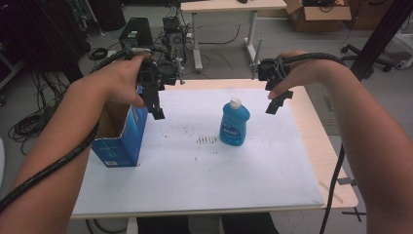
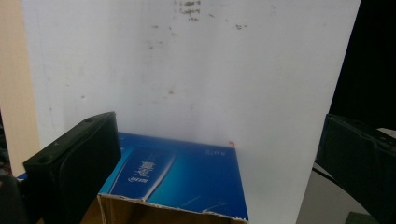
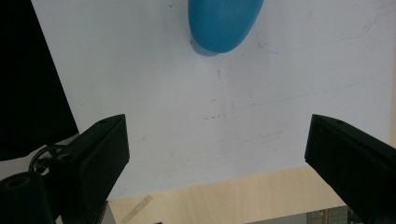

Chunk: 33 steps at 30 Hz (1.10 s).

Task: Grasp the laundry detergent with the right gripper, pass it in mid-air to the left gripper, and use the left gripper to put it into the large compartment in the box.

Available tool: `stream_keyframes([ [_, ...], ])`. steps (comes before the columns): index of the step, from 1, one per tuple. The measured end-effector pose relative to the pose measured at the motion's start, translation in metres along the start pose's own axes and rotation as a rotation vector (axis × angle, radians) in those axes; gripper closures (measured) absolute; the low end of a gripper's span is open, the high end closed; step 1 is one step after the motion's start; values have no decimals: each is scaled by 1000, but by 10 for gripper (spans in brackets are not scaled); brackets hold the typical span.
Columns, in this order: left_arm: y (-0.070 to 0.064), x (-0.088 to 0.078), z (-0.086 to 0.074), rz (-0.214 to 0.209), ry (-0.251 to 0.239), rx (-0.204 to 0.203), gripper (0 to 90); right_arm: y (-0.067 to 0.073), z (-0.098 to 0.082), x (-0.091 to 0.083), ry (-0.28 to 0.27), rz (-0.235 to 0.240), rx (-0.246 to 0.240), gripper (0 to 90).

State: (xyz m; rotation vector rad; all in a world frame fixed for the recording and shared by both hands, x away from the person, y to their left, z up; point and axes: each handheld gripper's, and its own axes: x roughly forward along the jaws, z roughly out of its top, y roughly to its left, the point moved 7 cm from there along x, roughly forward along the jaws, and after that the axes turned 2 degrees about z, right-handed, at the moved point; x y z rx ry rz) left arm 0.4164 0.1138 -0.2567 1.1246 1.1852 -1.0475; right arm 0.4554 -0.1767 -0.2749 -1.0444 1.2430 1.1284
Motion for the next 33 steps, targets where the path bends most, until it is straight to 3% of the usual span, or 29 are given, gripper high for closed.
stream_keyframes([
  [8, -6, 2, 4, -17, -1, -17, 3, 1, -2, 0, -11, -4, -7, 65],
  [13, -8, 5, 4, -18, 40, -30, 2, 4, -8, 4, -23, 3, -7, 64],
  [18, -12, 6, 4, -21, 30, -26, 2, 8, -16, 10, -41, 10, -1, 63],
  [25, -27, 12, 3, -48, 24, -16, 2, 11, -24, 18, -67, 11, 14, 62],
  [29, -35, 16, 1, -63, 40, -31, 2, 14, -28, 22, -73, 18, 24, 63],
  [33, -46, 19, 3, -63, 37, -13, 2, 16, -30, 27, -89, 14, 28, 62],
])
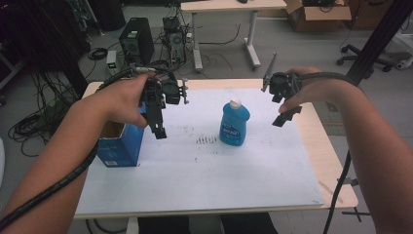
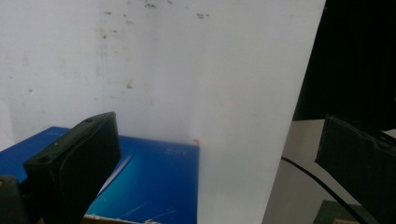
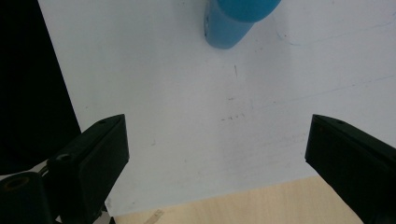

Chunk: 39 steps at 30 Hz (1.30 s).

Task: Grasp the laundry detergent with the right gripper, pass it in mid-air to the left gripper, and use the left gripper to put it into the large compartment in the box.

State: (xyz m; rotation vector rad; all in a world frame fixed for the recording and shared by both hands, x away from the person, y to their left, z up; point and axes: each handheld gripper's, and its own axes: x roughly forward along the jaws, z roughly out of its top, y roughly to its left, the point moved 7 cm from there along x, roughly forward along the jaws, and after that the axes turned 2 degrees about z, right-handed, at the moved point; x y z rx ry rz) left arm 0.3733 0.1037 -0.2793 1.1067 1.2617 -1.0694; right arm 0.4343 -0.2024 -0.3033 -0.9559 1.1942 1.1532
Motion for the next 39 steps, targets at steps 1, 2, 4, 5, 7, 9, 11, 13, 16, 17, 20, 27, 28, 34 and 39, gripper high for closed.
stream_keyframes([
  [1, -2, 0, 1, 1, -3, 7, 2, 1, -1, 1, -2, 1, 1, 62],
  [2, -5, 0, 2, 0, -7, 12, 2, 1, -2, 2, -9, 0, 1, 61],
  [4, -7, 0, 3, 2, -12, 19, 3, 1, -2, 3, -18, 0, 3, 62],
  [5, -11, -1, 4, 2, -11, 23, 4, 2, -4, 5, -31, 0, 7, 61],
  [7, -14, 0, 4, -1, -13, 21, 5, 2, -6, 9, -39, -3, 11, 61],
  [9, -16, 0, 4, -2, -14, 18, 7, 2, -7, 10, -44, -4, 16, 61],
  [11, -19, 1, 2, -5, -17, 20, 10, 2, -10, 16, -71, -6, 17, 61],
  [13, -21, 1, 0, -2, -21, 18, 10, 2, -13, 21, -88, -8, 22, 60],
  [16, -23, 0, -2, -5, -27, 18, 23, 2, -17, 26, -105, -8, 36, 58],
  [17, -24, 0, -2, -11, -33, 13, 23, 2, -18, 28, -109, -7, 39, 58],
  [20, -26, -2, -4, -37, -39, -11, 33, 2, -22, 35, -133, -8, 50, 57],
  [27, -27, -4, -8, -16, -31, -14, 60, 2, -29, 50, -171, -1, 85, 56],
  [28, -27, -4, -8, -18, -35, -18, 55, 2, -29, 52, -181, 0, 90, 56],
  [34, -27, -2, -10, -10, -44, -16, 36, 1, -32, 69, -231, 5, 119, 54],
  [39, -28, -2, -9, -8, -55, -10, 19, -1, -31, 85, -300, -5, 138, 52],
])
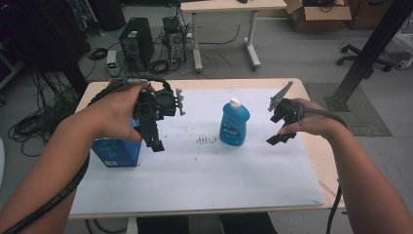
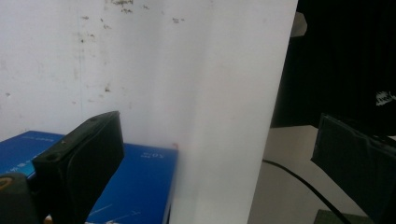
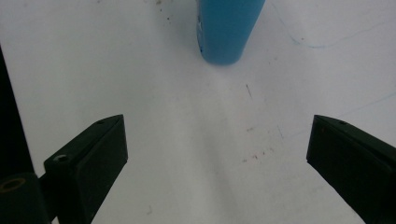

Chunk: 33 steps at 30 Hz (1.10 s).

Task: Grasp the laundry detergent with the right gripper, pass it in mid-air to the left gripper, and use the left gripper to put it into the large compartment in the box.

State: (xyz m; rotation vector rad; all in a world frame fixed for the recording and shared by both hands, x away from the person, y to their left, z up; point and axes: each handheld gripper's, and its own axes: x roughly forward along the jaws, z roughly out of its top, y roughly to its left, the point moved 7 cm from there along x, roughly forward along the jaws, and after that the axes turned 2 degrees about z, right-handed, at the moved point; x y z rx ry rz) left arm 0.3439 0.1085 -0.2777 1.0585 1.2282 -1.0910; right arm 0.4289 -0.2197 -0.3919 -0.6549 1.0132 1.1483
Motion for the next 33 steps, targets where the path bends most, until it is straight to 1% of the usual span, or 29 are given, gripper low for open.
stream_keyframes([
  [3, -1, -1, 0, 2, 3, 4, 10, -1, -2, 11, -37, -10, 18, 44],
  [8, -1, -2, 0, 6, -1, 7, 2, -1, -4, 27, -96, -13, 38, 41],
  [10, -1, -2, 0, 5, -7, 7, 2, 0, -5, 31, -110, -17, 50, 40],
  [12, -1, -2, -1, 8, -5, 8, 2, -1, -4, 34, -137, -17, 61, 40],
  [13, -1, -2, -1, 8, -5, 8, 2, -1, -4, 34, -137, -17, 61, 40],
  [15, -2, -2, -1, 7, -7, 9, 2, -1, -4, 39, -166, -34, 61, 40],
  [16, -2, -2, -1, 7, -7, 9, 2, -1, -4, 39, -166, -34, 61, 40],
  [17, -2, -2, -2, 8, -6, 11, 2, -1, -2, 41, -194, -39, 62, 40],
  [18, -3, -2, -2, 9, -7, 12, 2, -2, -1, 43, -209, -45, 63, 39],
  [21, -4, -2, -1, 10, -7, 18, 2, -2, 1, 46, -224, -54, 66, 37],
  [22, -5, -2, -1, 15, -5, 25, 2, -2, 3, 49, -248, -56, 68, 36],
  [23, -6, -2, -1, 15, -6, 29, 2, -2, 4, 50, -261, -55, 70, 35],
  [24, -6, -2, -1, 15, -6, 29, 2, -2, 4, 50, -261, -55, 70, 35],
  [26, -8, -1, 0, 16, -11, 38, 2, -3, 8, 55, -290, -58, 75, 32],
  [27, -8, -1, 0, 16, -11, 38, 2, -3, 8, 55, -290, -58, 75, 32],
  [28, -9, -1, -1, 18, -8, 36, 2, -2, 11, 59, -312, -49, 76, 34],
  [30, -10, 0, -2, 16, -12, 37, 2, -3, 13, 63, -330, -59, 77, 32],
  [31, -10, 0, -2, 16, -12, 37, 2, -3, 13, 63, -330, -59, 77, 32],
  [32, -10, 1, -3, 13, -9, 38, 2, -3, 14, 67, -351, -54, 89, 34],
  [33, -11, 2, -3, 11, -9, 40, 2, -4, 15, 69, -362, -58, 91, 32],
])
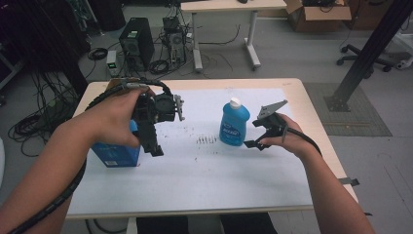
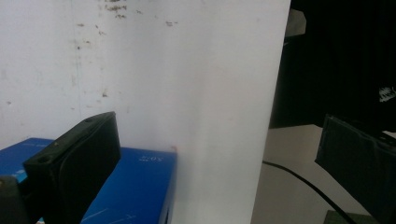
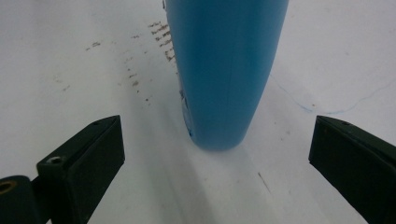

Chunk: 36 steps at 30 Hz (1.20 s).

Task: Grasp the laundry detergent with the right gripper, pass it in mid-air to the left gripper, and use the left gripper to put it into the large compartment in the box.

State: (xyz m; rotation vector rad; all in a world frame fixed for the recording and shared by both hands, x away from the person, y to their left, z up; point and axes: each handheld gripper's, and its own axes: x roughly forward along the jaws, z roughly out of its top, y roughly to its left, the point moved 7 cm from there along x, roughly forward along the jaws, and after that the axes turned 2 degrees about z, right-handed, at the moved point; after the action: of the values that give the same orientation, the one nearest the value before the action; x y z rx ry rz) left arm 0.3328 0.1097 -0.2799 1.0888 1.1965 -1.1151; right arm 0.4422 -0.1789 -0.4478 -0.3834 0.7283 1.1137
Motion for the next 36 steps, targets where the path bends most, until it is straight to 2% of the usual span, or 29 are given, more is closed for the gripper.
stream_keyframes([
  [7, -1, 3, -4, 0, 2, 2, 2, -1, 2, 13, -58, -19, 9, 29],
  [11, -1, 4, -4, 2, -6, 10, 2, 0, 6, 21, -109, -14, 23, 21],
  [15, -2, 5, -5, -4, -4, 10, 2, 0, 5, 29, -129, -9, 41, 16],
  [17, -1, 5, -5, -4, -2, 13, 2, 0, 4, 30, -134, -13, 41, 15],
  [25, -2, 8, -6, -10, -15, 13, 2, 1, 5, 36, -216, -13, 47, 6],
  [36, -2, 7, -7, -13, -12, 14, 2, 0, 7, 45, -291, -52, 70, 4],
])
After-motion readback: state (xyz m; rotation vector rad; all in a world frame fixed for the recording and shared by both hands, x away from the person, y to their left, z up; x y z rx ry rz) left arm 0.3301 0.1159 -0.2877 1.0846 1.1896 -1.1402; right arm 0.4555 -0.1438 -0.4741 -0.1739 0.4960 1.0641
